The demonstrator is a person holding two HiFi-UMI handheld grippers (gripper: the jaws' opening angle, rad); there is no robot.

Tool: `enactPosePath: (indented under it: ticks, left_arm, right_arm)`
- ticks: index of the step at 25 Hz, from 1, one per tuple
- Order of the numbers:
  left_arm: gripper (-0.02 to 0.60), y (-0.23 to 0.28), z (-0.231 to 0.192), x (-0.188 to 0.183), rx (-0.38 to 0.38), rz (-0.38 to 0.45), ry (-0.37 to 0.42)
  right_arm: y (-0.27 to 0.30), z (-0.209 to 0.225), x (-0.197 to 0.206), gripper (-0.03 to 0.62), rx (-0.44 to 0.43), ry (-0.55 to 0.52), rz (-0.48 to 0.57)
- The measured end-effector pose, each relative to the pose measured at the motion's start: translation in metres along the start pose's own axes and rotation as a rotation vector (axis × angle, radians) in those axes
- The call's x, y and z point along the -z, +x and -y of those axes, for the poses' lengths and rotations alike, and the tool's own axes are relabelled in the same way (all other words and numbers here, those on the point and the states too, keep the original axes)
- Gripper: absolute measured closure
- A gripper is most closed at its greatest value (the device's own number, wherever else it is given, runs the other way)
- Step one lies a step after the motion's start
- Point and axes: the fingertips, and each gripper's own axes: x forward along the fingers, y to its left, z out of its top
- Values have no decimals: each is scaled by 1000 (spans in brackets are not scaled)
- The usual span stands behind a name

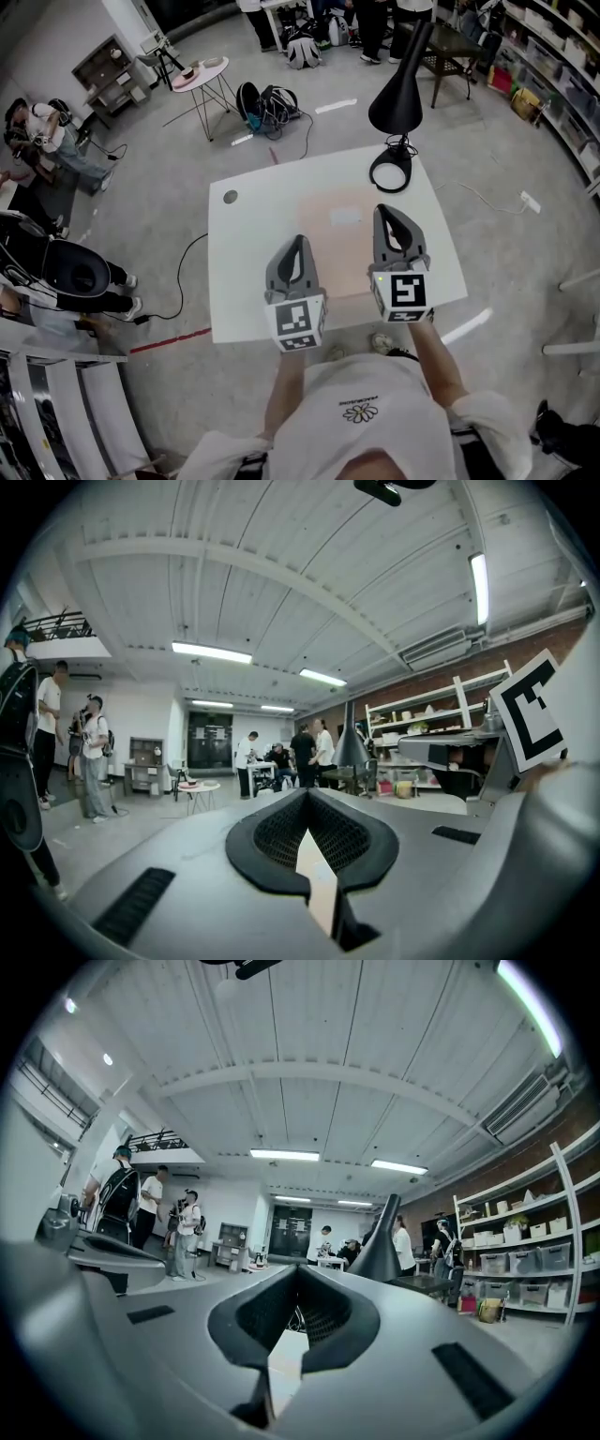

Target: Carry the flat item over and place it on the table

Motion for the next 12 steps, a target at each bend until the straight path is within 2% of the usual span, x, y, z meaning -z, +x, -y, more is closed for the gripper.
enactPosePath:
  ticks: [12]
  left_arm:
    - [566,0,0,-1,-7,6,-14]
  right_arm:
    - [1,-5,-3,583,-12,-43,1]
